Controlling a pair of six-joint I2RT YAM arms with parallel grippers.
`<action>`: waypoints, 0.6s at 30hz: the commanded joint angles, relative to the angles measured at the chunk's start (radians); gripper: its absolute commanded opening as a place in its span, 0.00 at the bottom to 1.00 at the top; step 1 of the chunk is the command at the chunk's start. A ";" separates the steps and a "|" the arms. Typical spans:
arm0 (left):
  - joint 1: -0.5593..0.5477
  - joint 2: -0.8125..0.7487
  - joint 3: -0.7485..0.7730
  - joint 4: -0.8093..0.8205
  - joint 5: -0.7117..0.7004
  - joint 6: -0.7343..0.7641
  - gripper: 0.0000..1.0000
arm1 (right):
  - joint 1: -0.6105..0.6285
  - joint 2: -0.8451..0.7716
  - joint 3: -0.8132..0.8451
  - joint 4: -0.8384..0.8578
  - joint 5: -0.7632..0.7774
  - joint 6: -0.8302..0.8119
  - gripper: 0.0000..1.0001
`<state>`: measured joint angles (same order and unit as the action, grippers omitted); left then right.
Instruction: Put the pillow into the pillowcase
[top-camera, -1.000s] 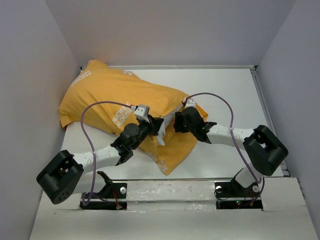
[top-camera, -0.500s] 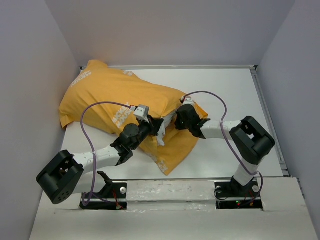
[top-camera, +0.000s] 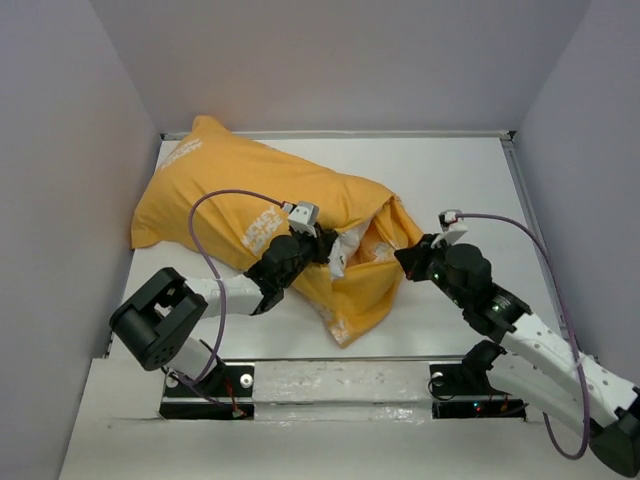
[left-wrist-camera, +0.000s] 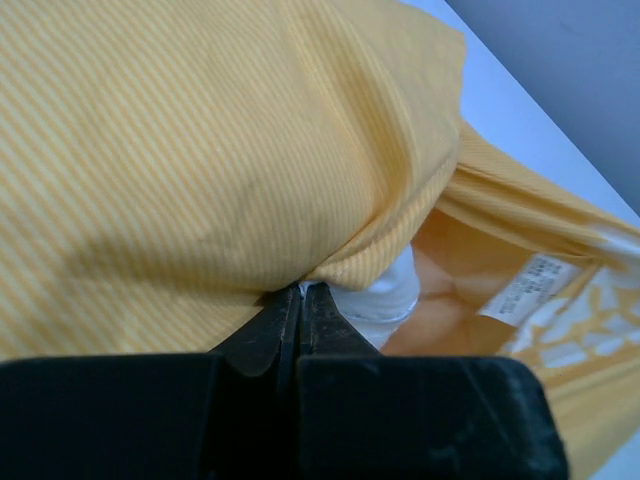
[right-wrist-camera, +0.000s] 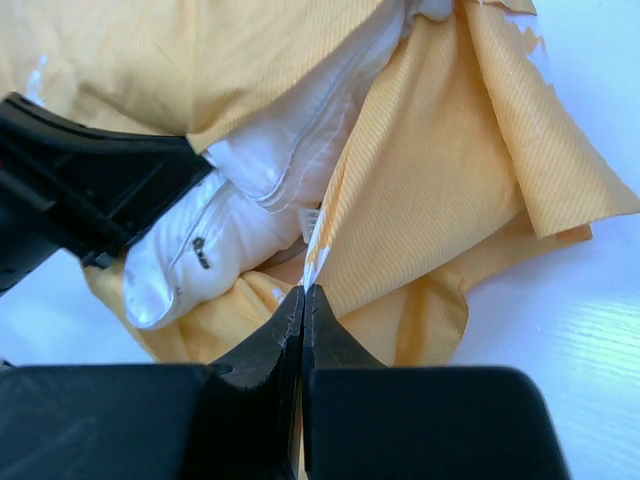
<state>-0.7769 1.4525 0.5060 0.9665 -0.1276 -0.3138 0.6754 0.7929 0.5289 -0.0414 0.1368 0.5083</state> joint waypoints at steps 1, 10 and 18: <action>0.050 0.063 0.032 0.063 -0.063 0.051 0.01 | 0.003 -0.211 0.052 -0.230 0.046 0.001 0.00; 0.061 0.167 0.037 0.095 -0.029 0.024 0.01 | 0.003 -0.212 0.284 -0.138 -0.199 -0.123 0.00; -0.025 0.145 -0.067 0.130 -0.075 -0.042 0.02 | 0.003 0.015 0.404 -0.012 0.392 -0.240 0.00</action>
<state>-0.7925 1.6073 0.5274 1.1378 -0.0685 -0.3489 0.6762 0.7422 0.7868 -0.2810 0.2367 0.3859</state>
